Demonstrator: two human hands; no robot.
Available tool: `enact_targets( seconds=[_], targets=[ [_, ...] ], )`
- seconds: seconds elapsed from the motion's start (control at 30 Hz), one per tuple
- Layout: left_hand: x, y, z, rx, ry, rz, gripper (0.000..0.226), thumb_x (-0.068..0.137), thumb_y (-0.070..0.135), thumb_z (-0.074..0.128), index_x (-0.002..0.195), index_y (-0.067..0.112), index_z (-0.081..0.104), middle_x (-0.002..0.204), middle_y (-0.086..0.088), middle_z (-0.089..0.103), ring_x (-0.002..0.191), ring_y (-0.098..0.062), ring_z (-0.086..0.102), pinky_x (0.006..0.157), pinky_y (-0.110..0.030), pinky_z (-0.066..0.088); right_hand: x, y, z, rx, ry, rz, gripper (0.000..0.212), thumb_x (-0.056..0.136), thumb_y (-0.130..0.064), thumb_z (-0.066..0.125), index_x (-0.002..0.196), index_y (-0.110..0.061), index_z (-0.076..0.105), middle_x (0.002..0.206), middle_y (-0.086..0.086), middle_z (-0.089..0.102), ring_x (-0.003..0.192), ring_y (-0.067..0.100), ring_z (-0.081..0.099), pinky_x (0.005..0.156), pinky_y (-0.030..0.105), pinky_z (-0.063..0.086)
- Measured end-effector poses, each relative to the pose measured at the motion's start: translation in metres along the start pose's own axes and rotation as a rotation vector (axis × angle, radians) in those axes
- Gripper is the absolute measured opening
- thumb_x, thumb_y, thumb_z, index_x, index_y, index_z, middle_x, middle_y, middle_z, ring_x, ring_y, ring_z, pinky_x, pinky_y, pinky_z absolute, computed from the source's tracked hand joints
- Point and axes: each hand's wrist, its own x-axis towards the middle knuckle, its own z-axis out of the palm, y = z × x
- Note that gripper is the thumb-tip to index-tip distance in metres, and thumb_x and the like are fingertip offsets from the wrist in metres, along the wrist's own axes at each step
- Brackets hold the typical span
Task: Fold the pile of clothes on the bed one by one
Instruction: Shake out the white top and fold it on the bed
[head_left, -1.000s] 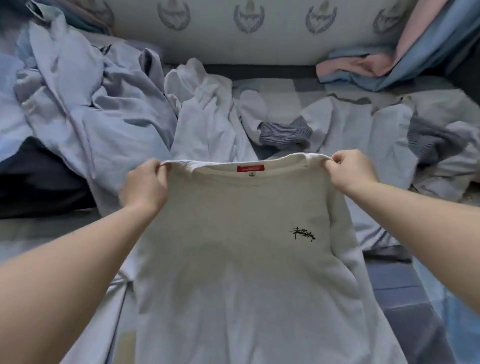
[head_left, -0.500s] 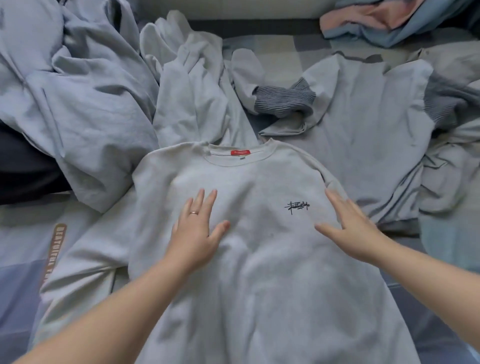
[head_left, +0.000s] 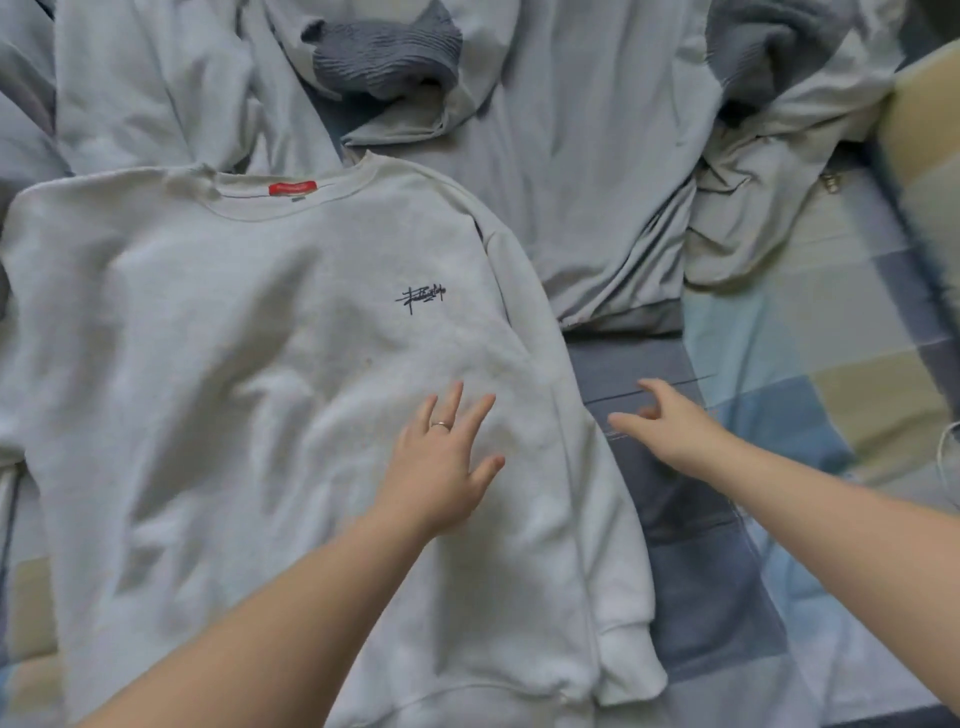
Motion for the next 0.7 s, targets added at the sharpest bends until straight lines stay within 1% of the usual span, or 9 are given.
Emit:
enact_targets(
  seconds=[0.1, 0.17, 0.27, 0.33, 0.4, 0.5, 0.57, 0.63, 0.7],
  targets=[
    [0.019, 0.025, 0.030, -0.011, 0.008, -0.098, 0.070, 0.101, 0.053, 0.045, 0.159, 0.041, 0.007, 0.169, 0.002, -0.008, 0.155, -0.026, -0.003, 0.122, -0.042, 0.014, 0.018, -0.002, 0.023, 0.166, -0.144, -0.055, 0.049, 0.085, -0.049, 0.073, 0.122, -0.021, 0.056, 0.093, 0.006, 0.071, 0.073, 0.022, 0.065, 0.067, 0.031, 0.047],
    [0.023, 0.034, 0.047, -0.032, 0.008, -0.170, 0.072, 0.100, 0.053, 0.045, 0.159, 0.042, 0.006, 0.169, 0.003, -0.012, 0.155, -0.027, -0.005, 0.122, -0.045, 0.012, 0.023, -0.001, 0.040, 0.146, -0.184, -0.061, 0.023, 0.086, -0.038, 0.072, 0.092, -0.019, 0.059, 0.081, 0.008, 0.068, 0.063, 0.024, 0.060, 0.061, 0.031, 0.047],
    [0.026, 0.038, 0.062, 0.001, 0.022, -0.216, 0.074, 0.100, 0.053, 0.046, 0.159, 0.043, 0.003, 0.168, 0.005, -0.016, 0.155, -0.028, -0.007, 0.123, -0.049, 0.009, 0.030, 0.006, 0.047, -0.037, -0.120, -0.092, 0.028, 0.089, -0.019, 0.060, 0.065, -0.017, 0.045, 0.067, 0.005, 0.056, 0.065, 0.025, 0.049, 0.059, 0.031, 0.039],
    [0.028, 0.039, 0.063, 0.010, 0.022, -0.236, 0.074, 0.100, 0.052, 0.046, 0.158, 0.043, 0.003, 0.168, 0.005, -0.016, 0.155, -0.028, -0.007, 0.123, -0.050, 0.010, 0.031, 0.012, 0.044, -0.027, -0.050, -0.125, 0.028, 0.091, -0.016, 0.051, 0.066, -0.017, 0.039, 0.068, 0.001, 0.048, 0.069, 0.023, 0.044, 0.058, 0.033, 0.033],
    [0.029, 0.044, 0.060, 0.017, 0.024, -0.256, 0.073, 0.100, 0.049, 0.048, 0.158, 0.044, 0.005, 0.169, 0.004, -0.013, 0.155, -0.029, -0.005, 0.123, -0.051, 0.011, 0.026, 0.019, 0.040, 0.108, -0.017, -0.125, 0.024, 0.094, -0.017, 0.041, 0.071, -0.017, 0.037, 0.073, 0.000, 0.048, 0.070, 0.021, 0.042, 0.057, 0.034, 0.031],
    [0.031, 0.057, 0.054, 0.060, 0.066, -0.289, 0.073, 0.098, 0.042, 0.051, 0.158, 0.040, 0.010, 0.169, 0.000, -0.007, 0.154, -0.033, 0.000, 0.122, -0.047, 0.013, 0.023, 0.027, 0.017, 0.474, 0.008, -0.054, 0.019, 0.097, -0.024, 0.033, 0.080, -0.016, 0.037, 0.082, 0.007, 0.067, 0.076, 0.030, 0.063, 0.069, 0.039, 0.047],
    [0.037, 0.068, 0.052, 0.053, 0.089, -0.301, 0.075, 0.096, 0.037, 0.054, 0.159, 0.037, 0.012, 0.169, -0.003, -0.007, 0.154, -0.033, 0.002, 0.121, -0.045, 0.015, 0.028, 0.038, -0.016, 0.678, 0.018, 0.037, 0.020, 0.103, -0.016, 0.028, 0.083, -0.017, 0.033, 0.085, 0.020, 0.071, 0.065, 0.030, 0.071, 0.065, 0.034, 0.048],
    [0.044, 0.078, 0.049, -0.009, 0.088, -0.324, 0.077, 0.095, 0.036, 0.055, 0.159, 0.036, 0.012, 0.169, -0.004, -0.008, 0.153, -0.031, 0.005, 0.120, -0.045, 0.020, 0.031, 0.053, -0.044, 0.606, -0.008, 0.044, 0.023, 0.105, -0.013, 0.031, 0.083, -0.017, 0.035, 0.093, 0.024, 0.072, 0.058, 0.024, 0.068, 0.055, 0.026, 0.042],
    [0.048, 0.086, 0.048, -0.043, 0.064, -0.350, 0.077, 0.095, 0.036, 0.055, 0.160, 0.036, 0.011, 0.169, -0.005, -0.009, 0.153, -0.030, 0.004, 0.118, -0.046, 0.024, 0.030, 0.064, -0.047, 0.425, -0.075, 0.012, 0.022, 0.104, -0.014, 0.045, 0.082, -0.015, 0.042, 0.103, 0.024, 0.072, 0.065, 0.022, 0.065, 0.048, 0.020, 0.044]
  ],
)
